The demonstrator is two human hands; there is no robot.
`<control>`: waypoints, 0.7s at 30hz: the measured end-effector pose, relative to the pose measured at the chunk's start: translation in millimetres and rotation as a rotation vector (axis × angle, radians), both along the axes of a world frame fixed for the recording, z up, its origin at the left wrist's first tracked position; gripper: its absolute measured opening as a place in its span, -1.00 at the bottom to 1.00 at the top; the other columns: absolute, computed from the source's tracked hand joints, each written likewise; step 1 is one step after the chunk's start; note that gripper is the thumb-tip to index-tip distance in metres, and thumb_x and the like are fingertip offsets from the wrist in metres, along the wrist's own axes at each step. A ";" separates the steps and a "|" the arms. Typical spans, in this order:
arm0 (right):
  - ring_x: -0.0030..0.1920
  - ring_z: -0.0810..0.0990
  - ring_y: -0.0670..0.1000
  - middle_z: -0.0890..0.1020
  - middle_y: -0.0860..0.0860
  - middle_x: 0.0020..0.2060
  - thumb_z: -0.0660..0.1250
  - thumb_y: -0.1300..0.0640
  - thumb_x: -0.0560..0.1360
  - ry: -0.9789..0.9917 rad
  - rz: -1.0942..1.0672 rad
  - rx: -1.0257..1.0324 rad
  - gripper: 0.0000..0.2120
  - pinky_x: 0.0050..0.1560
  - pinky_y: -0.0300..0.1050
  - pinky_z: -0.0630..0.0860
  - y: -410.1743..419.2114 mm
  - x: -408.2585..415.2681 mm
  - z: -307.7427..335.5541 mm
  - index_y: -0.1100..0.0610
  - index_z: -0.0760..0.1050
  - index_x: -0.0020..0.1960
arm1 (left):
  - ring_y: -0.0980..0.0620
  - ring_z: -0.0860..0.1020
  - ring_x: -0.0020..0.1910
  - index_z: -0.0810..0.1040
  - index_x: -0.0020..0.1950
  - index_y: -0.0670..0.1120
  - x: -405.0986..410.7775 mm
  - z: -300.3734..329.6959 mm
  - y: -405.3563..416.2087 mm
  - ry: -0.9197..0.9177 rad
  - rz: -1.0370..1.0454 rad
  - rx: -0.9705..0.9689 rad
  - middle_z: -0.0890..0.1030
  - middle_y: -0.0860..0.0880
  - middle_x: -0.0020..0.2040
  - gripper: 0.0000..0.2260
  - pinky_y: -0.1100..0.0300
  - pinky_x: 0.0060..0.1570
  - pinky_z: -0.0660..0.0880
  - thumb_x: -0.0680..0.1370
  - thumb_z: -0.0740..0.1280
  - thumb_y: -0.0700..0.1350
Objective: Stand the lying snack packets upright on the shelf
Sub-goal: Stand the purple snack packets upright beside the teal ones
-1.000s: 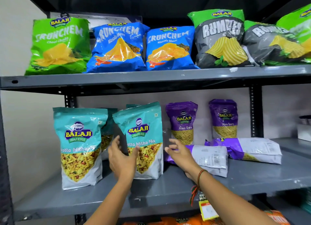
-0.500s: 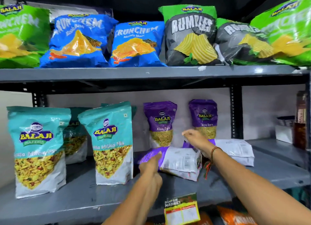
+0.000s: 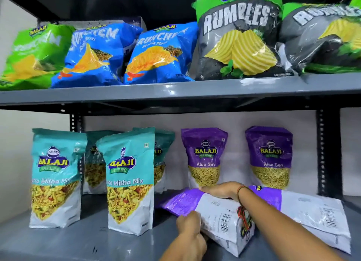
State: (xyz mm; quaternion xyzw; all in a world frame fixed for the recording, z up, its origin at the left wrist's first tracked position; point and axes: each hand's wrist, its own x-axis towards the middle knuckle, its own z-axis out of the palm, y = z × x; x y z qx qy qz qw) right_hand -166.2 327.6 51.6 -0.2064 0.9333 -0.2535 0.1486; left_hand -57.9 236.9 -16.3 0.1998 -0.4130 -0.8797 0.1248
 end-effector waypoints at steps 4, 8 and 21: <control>0.21 0.60 0.11 0.54 0.15 0.32 0.20 -0.23 0.54 -0.011 -0.109 -0.312 -0.41 0.23 -0.05 0.50 16.9 11.2 7.6 0.17 0.45 0.38 | -0.14 0.57 -0.22 0.52 0.10 -0.26 -1.2 14.6 -4.3 0.078 0.010 -0.095 0.61 -0.26 -0.05 -0.69 -0.08 -0.09 0.58 0.51 0.07 -0.45; -0.28 0.39 0.02 0.46 0.06 -0.34 0.21 -0.20 0.54 0.350 -0.222 -0.530 -0.61 -0.21 -0.10 0.26 34.4 33.1 24.7 0.07 0.38 -0.29 | -0.15 0.60 -0.16 0.54 0.18 -0.31 -12.0 42.9 -16.9 0.287 -0.034 -0.261 0.66 -0.30 -0.04 -0.70 -0.02 -0.02 0.62 0.51 0.17 -0.48; 0.11 0.58 0.03 0.62 -0.02 0.09 0.42 -0.05 0.46 0.636 -0.376 -0.837 -0.58 0.20 0.07 0.51 37.2 106.0 -40.2 0.06 0.46 0.26 | 0.01 0.72 0.01 0.59 0.24 -0.20 -10.2 31.2 -66.5 0.471 -0.317 -0.506 0.75 -0.09 0.07 -0.70 0.17 -0.02 0.60 0.55 0.35 -0.10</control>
